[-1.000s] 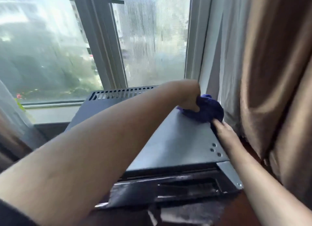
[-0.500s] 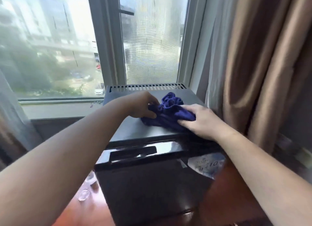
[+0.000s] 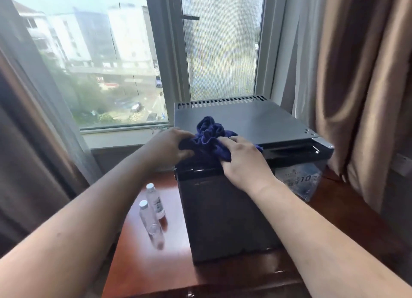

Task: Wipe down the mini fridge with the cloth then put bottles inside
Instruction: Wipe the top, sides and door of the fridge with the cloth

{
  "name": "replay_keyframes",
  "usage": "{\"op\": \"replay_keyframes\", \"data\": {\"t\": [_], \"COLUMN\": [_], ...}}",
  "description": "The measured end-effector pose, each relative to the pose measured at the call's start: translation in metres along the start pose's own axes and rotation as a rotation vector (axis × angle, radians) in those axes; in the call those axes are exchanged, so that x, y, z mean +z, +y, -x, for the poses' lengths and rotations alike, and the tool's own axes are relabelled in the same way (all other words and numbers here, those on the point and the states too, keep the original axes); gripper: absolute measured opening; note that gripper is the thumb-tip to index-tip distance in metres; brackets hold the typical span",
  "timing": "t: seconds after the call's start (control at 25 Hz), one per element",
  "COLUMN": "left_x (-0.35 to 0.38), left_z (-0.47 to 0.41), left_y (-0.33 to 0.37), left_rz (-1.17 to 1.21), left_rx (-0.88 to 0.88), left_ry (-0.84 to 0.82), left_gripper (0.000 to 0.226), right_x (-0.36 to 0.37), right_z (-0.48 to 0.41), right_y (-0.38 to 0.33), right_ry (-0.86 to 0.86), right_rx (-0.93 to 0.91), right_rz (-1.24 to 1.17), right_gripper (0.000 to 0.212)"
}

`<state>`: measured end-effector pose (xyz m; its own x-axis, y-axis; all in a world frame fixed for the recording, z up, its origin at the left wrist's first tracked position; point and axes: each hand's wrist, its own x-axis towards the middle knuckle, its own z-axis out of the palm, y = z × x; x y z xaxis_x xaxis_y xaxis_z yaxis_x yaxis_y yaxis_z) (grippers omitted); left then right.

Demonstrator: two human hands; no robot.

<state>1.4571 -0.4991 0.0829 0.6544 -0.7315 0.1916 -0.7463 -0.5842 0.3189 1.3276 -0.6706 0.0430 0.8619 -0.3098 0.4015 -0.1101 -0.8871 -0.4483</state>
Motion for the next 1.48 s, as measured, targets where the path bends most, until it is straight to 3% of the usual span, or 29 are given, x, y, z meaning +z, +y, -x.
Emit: {"op": "replay_keyframes", "data": {"t": [0.28,0.64,1.04,1.2,1.48], "left_x": [0.007,0.010,0.019,0.023,0.015], "left_z": [-0.026,-0.164,-0.280,-0.265,-0.173], "left_y": [-0.042,-0.144,-0.183,-0.173,-0.115], "left_rz": [0.146,0.239,0.188,0.136,0.005], "left_rx": [0.054,0.072,0.086,0.102,0.198], "left_ry": [0.062,0.099,0.036,0.097,0.060], "left_gripper": [0.042,0.031,0.032,0.030,0.029], "right_x": [0.010,0.064,0.097,0.093,0.044], "right_z": [-0.027,-0.194,-0.285,-0.275,-0.156], "right_y": [-0.019,-0.015,0.014,0.006,-0.017], "right_ry": [-0.035,-0.164,-0.063,-0.068,-0.082], "right_rx": [0.033,0.180,0.339,0.338,0.312], "right_rz": [0.002,0.074,0.136,0.156,0.116], "right_gripper": [0.041,0.045,0.043,0.037,0.038]}}
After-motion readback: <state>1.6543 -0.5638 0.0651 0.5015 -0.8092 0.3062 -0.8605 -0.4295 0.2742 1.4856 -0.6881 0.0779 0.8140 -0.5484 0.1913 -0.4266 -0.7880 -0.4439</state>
